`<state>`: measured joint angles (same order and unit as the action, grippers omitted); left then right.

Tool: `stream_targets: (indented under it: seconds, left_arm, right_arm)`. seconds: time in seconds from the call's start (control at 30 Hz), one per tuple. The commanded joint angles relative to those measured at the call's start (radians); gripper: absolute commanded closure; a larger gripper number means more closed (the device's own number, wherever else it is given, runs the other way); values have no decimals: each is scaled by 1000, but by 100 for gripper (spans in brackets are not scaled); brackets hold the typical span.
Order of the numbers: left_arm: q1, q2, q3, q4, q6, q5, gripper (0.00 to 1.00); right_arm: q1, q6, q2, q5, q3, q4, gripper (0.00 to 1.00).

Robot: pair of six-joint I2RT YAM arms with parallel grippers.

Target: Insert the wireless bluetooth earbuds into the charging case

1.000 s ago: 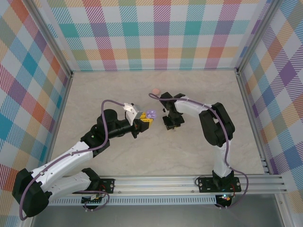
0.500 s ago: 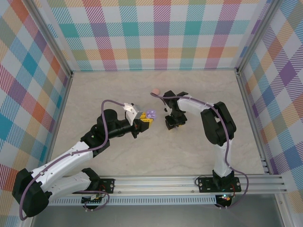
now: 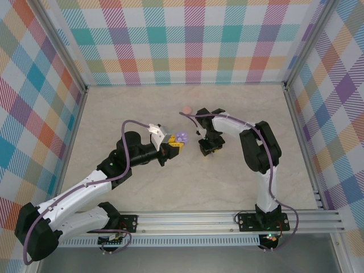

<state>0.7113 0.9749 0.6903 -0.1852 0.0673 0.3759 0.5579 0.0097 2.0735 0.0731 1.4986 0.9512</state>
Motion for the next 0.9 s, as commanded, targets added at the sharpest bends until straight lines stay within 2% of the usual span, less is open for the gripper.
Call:
stream_targets:
  seconds: [0.0,0.43,0.87]
  left_arm:
    - [16,-9,0,-29,8,5,79]
    - [17,-13,-2,-27,9,6,79]
    - [16,-17,5,-17,11,8,79]
  right_arm:
    - [5,-10,33,-3,17,9,61]
    - [5,46,52,4,26,8,72]
    - [-17,101,-42,-43,-38,-80,75]
